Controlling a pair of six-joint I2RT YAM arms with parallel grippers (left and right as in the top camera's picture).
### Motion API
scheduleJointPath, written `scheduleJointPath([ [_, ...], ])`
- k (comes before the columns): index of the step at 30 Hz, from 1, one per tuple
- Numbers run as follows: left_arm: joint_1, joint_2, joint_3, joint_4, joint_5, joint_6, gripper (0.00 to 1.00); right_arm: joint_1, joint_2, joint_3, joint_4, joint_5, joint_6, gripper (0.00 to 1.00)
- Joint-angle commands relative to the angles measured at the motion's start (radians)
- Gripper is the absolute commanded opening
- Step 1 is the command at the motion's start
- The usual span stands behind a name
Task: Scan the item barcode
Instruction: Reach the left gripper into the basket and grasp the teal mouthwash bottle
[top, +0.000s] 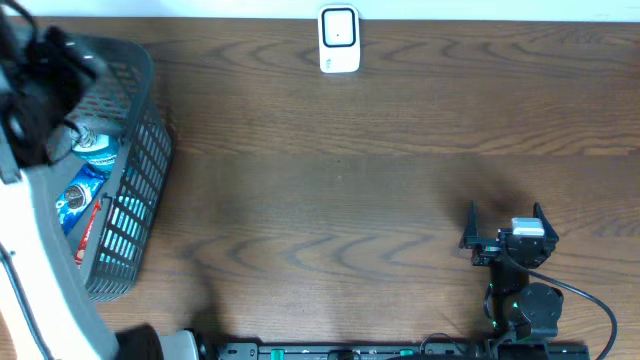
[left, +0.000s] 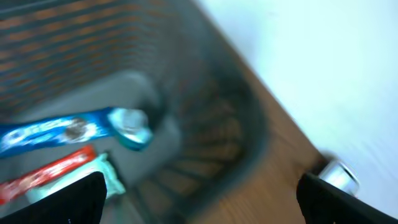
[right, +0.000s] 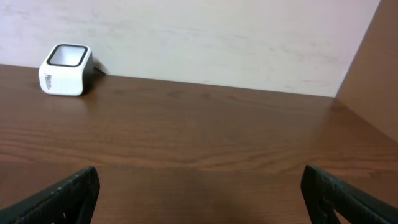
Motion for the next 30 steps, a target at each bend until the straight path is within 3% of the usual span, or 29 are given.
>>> scheduleJointPath([
  [1,0.071,0.058,0.017,-0.018,-0.024,-0.059,0.98,0.008,-0.006,-0.001,-0.004,0.005,-0.013,0.99],
  [11,0.119,0.212,0.01,-0.048,-0.028,-0.05,0.98,0.008,-0.006,-0.001,-0.004,0.005,-0.013,0.99],
  [21,0.138,0.375,0.01,-0.158,-0.029,-0.154,0.98,0.008,-0.006,-0.001,-0.003,0.005,-0.013,0.99],
  [30,0.138,0.488,0.01,-0.157,-0.027,-0.158,0.98,0.008,-0.006,-0.001,-0.003,0.005,-0.013,0.99],
])
